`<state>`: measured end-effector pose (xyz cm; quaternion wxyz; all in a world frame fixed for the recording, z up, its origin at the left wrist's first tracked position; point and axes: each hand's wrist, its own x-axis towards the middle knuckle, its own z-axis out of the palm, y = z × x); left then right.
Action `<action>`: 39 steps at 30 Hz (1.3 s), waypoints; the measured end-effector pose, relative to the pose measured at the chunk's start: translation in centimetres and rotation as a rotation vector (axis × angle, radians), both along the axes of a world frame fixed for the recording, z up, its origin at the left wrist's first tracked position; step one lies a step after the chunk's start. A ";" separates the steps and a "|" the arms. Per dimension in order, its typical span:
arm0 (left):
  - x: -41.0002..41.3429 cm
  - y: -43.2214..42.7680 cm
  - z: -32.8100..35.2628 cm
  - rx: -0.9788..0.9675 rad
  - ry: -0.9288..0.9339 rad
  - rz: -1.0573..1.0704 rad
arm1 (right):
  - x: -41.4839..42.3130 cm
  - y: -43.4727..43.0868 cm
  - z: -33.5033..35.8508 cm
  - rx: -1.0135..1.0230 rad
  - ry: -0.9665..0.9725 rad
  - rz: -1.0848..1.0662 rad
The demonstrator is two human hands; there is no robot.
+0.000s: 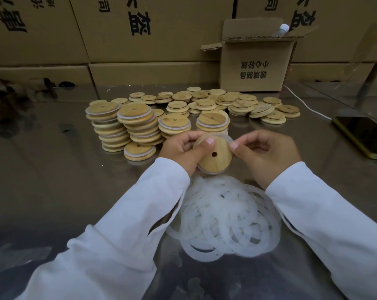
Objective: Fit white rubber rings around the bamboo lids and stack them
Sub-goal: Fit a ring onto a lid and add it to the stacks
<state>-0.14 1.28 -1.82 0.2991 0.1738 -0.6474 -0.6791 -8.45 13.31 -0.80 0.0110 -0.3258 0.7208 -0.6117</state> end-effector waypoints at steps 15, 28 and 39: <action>0.4 0.2 0.6 -0.206 0.045 0.025 | 0.1 0.2 0.5 0.133 0.160 -0.017; 0.2 -0.3 0.1 -0.064 0.017 0.067 | -0.1 0.2 0.4 0.026 0.000 0.088; -0.3 0.1 -0.2 0.043 0.013 0.041 | -1.1 0.7 0.6 0.170 -0.156 0.129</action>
